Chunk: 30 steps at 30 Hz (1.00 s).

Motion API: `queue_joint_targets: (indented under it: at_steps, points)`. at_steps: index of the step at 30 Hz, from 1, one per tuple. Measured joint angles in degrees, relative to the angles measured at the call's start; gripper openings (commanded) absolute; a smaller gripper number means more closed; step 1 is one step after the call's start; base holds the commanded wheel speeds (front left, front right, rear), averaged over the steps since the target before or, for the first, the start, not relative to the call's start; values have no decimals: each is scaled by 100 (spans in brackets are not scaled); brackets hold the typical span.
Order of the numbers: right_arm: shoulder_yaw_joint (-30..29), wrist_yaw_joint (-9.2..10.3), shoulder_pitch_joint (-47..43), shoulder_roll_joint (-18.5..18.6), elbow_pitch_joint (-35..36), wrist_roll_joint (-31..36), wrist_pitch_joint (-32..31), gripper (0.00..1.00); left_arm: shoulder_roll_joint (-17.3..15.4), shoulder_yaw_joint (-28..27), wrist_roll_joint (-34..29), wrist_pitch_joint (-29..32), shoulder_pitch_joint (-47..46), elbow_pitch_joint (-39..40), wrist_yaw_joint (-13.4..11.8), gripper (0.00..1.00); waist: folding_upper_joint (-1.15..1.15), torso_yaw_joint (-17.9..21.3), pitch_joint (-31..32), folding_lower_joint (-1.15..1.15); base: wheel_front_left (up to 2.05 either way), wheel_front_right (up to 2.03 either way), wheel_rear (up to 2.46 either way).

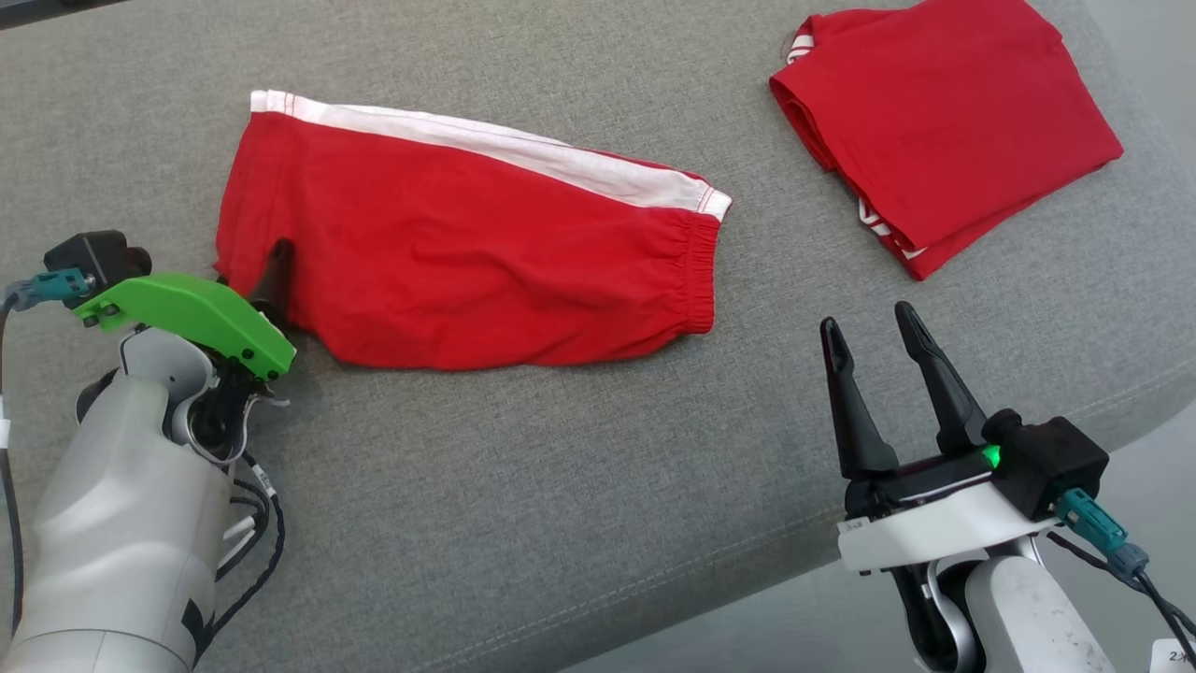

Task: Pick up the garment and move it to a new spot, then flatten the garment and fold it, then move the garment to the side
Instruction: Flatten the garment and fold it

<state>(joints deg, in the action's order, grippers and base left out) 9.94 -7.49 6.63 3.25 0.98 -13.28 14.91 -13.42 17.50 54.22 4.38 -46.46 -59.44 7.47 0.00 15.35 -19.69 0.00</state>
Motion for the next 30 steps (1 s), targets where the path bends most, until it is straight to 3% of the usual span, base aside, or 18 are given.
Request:
queue_joint_targets:
  at_steps: [2,7,15,23,30]
  points:
    - [-7,0,6,-1,0,0,0,100,1,58,0,-43,-1,7,1,0,0,1,-8,0,0,0,0]
    - [-66,0,11,-13,-7,-1,1,100,30,205,76,-331,69,40,0,0,0,-56,14,0,0,0,0]
    - [-137,0,-10,-22,-11,-26,5,100,191,319,100,-1428,477,145,8,0,0,-311,133,0,0,0,0]
    - [-175,0,-61,-21,-19,-33,5,100,247,403,-68,-1867,1154,733,-3,0,0,-595,270,0,0,0,0]
    - [-207,0,-136,9,-31,-53,5,100,359,302,-241,-1935,2031,1735,-371,0,0,-836,389,0,0,0,0]
